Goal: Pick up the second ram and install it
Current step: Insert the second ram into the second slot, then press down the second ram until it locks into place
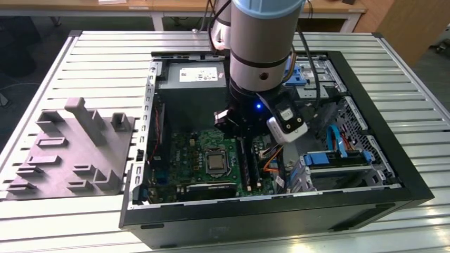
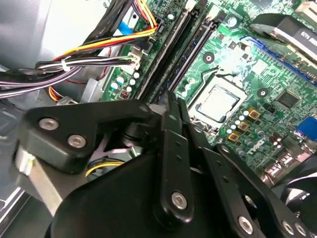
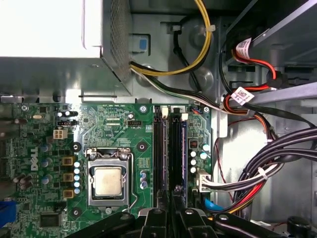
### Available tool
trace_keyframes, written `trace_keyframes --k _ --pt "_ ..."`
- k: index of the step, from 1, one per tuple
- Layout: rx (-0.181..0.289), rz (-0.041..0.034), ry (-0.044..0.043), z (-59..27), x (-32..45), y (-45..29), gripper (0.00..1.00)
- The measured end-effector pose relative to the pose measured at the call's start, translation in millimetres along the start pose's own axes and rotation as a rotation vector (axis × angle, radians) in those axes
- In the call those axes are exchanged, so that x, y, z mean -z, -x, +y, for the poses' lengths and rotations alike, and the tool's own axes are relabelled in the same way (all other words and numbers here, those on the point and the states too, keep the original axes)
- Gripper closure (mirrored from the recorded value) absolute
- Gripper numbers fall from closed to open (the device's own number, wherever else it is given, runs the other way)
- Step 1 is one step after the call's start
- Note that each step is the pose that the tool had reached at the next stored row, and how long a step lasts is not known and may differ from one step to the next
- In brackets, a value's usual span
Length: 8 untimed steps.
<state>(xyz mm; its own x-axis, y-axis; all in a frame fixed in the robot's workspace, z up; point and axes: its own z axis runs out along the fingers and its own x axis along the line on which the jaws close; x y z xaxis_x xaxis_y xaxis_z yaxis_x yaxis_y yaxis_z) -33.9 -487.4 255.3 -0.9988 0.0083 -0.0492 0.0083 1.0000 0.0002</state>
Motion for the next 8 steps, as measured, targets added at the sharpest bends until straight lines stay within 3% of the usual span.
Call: trace_keyframes --k 1,2,8 --pt "0.0 0.0 -0.0001 0.0 0.2 0.0 0.83" --pt "0.0 0.0 -0.0001 0.0 0.3 0.0 0.89" --pt "0.0 0.0 -0.0001 0.0 3.0 0.1 0.9"
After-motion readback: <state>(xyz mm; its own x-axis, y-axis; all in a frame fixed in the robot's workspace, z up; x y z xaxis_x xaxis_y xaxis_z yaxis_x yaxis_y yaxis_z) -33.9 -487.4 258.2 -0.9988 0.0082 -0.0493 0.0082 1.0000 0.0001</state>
